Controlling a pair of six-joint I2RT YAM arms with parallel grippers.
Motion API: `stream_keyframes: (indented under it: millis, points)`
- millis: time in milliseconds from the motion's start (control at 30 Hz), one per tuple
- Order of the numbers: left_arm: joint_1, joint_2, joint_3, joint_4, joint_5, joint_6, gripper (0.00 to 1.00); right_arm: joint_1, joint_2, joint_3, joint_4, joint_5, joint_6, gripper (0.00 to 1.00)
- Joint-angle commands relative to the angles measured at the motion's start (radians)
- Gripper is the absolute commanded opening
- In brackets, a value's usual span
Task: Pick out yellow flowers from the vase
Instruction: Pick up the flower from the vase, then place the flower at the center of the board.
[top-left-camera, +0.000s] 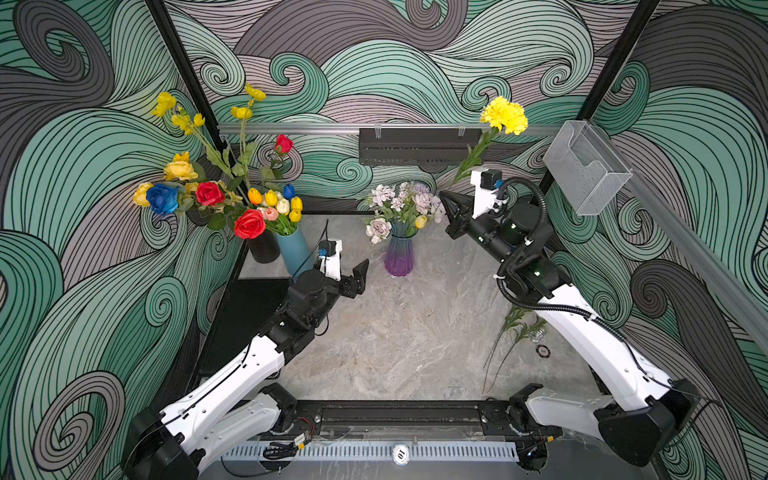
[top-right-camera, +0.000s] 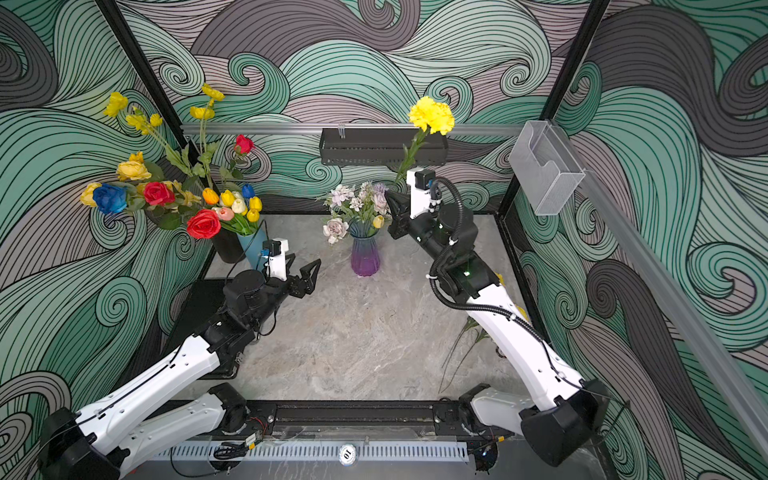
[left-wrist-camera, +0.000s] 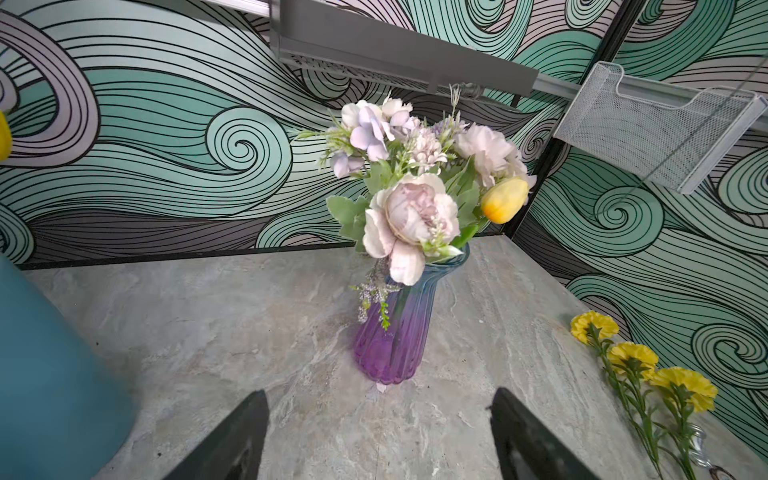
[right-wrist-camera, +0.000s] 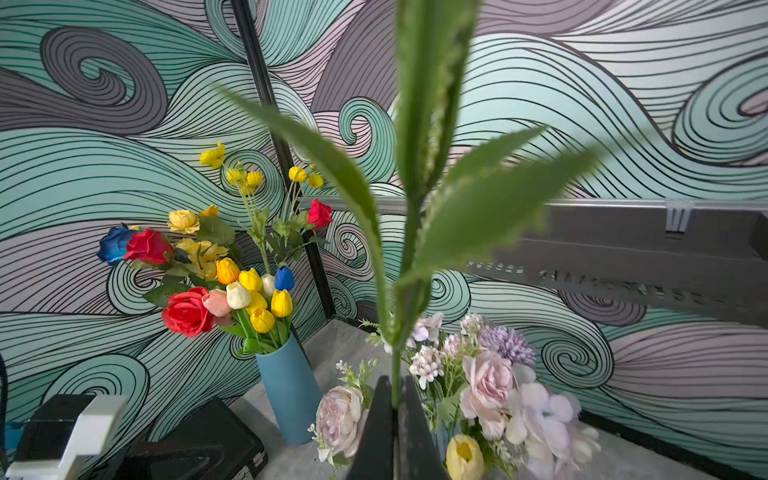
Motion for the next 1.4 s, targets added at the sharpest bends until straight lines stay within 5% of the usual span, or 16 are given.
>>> stream_keyframes:
  millis: [0,433,800,1033,1367]
  points:
    - [0.0,-0.019,-0.033,0.012,-0.045,-0.01,0.84,-0.051,-0.054,-0.046,-0.111,0.02,0.095,0.0]
    - [0.001,0.105,-0.117,0.058,-0.087,0.07,0.87,-0.238,-0.289,-0.263,-0.641,0.074,0.328,0.0]
    - [0.002,0.117,-0.13,0.045,-0.104,0.082,0.87,-0.386,-0.315,-0.453,-0.891,0.079,0.502,0.0]
    - [0.002,0.122,-0.126,0.043,-0.103,0.08,0.87,-0.502,-0.245,-0.536,-0.922,0.035,0.517,0.0]
    - [0.002,0.129,-0.119,0.031,-0.112,0.078,0.87,-0.523,-0.18,-0.611,-0.872,0.073,0.543,0.03]
